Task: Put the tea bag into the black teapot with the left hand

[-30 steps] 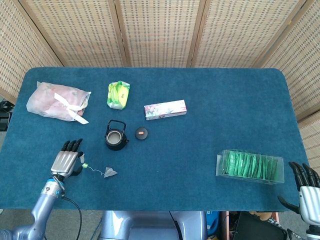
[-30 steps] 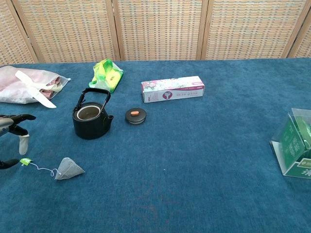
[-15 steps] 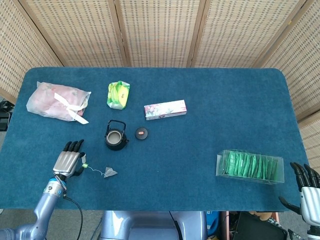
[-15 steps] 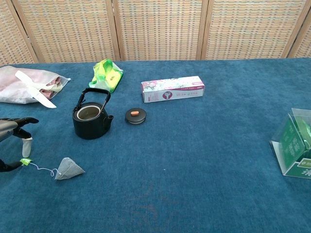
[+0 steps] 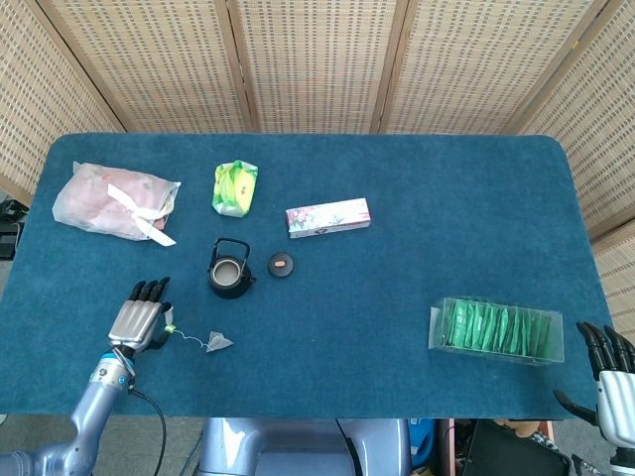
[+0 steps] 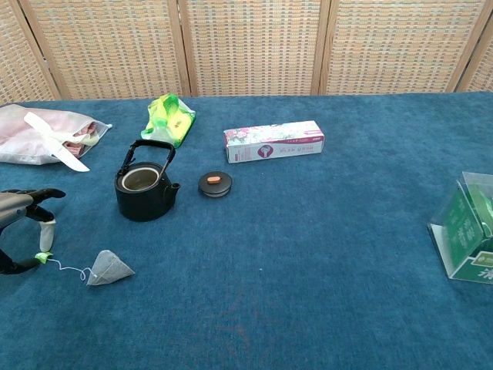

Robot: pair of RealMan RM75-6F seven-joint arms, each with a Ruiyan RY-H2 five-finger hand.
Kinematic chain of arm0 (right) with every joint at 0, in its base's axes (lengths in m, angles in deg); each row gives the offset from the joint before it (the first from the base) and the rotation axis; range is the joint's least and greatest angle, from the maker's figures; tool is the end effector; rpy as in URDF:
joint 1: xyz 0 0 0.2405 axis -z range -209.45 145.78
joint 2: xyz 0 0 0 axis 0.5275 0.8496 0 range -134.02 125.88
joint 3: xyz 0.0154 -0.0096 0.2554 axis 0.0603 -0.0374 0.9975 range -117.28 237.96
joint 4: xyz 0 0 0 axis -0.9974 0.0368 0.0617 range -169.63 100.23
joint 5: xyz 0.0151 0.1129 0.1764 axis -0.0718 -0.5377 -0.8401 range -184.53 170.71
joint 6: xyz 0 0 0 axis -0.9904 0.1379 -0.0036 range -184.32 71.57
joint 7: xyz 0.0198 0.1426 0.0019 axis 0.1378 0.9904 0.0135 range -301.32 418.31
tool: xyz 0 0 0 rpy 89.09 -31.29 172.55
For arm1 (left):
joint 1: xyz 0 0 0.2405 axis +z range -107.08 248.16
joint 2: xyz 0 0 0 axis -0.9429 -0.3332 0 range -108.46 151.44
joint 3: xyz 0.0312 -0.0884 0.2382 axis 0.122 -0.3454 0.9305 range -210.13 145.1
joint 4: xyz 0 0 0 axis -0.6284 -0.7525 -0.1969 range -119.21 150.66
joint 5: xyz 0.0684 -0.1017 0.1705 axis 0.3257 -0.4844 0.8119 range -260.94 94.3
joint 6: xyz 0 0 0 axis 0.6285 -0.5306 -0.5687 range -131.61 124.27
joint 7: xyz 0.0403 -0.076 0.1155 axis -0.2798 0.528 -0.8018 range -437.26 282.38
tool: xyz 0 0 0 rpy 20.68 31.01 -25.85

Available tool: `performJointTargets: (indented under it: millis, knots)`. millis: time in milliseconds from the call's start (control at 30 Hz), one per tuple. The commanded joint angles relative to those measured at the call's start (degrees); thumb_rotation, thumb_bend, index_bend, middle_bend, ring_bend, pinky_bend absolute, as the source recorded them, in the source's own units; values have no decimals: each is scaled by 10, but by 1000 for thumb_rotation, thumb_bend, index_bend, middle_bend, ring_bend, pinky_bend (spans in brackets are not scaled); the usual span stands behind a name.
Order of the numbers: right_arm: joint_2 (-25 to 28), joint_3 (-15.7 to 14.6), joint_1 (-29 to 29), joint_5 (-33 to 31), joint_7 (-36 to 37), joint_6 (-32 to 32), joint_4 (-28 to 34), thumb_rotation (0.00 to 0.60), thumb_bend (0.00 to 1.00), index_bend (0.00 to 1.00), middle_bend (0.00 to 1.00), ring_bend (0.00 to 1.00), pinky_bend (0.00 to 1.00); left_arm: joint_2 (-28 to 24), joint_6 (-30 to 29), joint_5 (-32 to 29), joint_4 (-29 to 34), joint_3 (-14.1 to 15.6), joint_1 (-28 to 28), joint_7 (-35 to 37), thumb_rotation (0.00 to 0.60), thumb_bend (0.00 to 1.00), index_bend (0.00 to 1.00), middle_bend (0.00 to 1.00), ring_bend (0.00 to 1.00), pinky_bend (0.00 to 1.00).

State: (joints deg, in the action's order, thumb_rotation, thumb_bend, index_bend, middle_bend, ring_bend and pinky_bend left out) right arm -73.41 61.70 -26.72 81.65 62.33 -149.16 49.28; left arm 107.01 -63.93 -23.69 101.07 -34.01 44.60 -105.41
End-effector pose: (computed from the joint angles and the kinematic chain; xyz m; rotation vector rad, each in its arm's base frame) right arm -0.3446 -0.1183 0.1543 1.2617 -0.9130 0.8718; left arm -0.2753 0.2618 -0.0044 -1.7304 -1.0437 -0.5201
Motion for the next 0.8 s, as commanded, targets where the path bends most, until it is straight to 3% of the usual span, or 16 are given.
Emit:
performJointTargets:
  millis: [33,800]
  knots:
    - [0,0,0,0,0,0,0,600,8,118,197,82,157,1,0,1,0,0,-1,-1,600,373,527,0,0,0]
    - [0,0,4,0,3,-4,-1,600,8,118,197,82,156,12,2,-2,2,-2,-8,-11,600,415,553,0,0,0]
